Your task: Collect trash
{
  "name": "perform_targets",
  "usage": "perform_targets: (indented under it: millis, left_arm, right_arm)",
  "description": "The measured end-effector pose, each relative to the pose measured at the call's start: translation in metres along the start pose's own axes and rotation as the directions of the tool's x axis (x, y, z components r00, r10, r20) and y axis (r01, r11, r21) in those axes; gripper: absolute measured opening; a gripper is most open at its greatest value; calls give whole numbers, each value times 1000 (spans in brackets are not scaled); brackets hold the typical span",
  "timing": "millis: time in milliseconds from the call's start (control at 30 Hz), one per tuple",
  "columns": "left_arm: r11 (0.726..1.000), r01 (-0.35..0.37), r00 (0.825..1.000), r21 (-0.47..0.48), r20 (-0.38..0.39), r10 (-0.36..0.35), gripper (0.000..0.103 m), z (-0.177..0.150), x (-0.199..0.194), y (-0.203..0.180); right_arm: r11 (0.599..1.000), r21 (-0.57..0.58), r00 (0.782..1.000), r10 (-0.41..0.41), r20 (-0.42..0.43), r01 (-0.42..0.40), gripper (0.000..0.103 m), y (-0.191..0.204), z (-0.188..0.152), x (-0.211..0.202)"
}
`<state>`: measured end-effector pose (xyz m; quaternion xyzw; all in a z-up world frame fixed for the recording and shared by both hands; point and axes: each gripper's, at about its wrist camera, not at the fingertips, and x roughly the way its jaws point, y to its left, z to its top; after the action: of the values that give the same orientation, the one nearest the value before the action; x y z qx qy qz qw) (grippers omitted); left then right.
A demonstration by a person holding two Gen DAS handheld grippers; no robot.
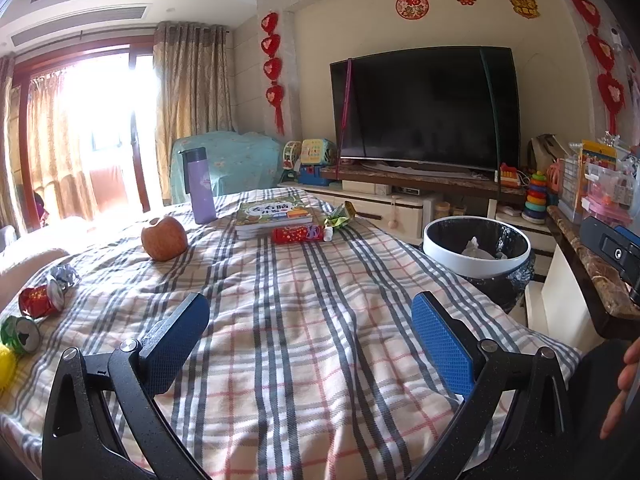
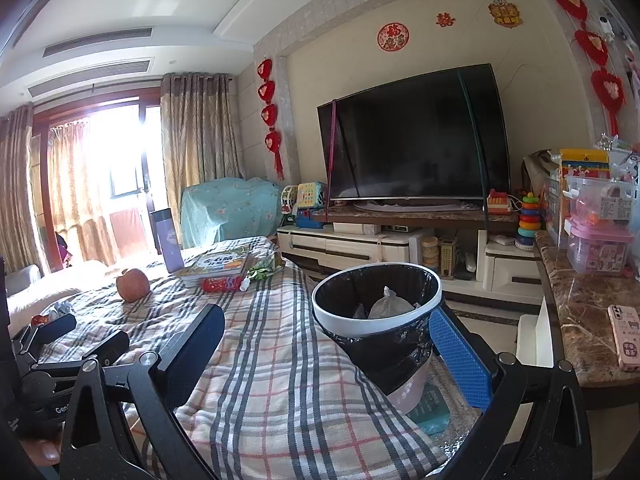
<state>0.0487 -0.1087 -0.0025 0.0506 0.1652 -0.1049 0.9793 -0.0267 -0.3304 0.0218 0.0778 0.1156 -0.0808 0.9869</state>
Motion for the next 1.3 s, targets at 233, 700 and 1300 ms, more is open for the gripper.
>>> perform_targets:
  millis: [233, 700, 1300]
  left_arm:
    - [1000, 8, 1000, 2, -4, -8, 103, 0, 3, -2]
    - [1000, 29, 999, 1, -28, -29, 103, -2, 11, -5]
    - [999, 54, 997, -2, -54, -54, 103, -4, 22, -5]
  right_arm:
    - [1000, 0, 1000, 4, -3, -4, 103, 0, 1, 0]
    - [1000, 10, 1000, 13, -17, -12, 103, -1, -3, 5]
    - [999, 32, 998, 22, -62, -20, 103, -4, -8, 19]
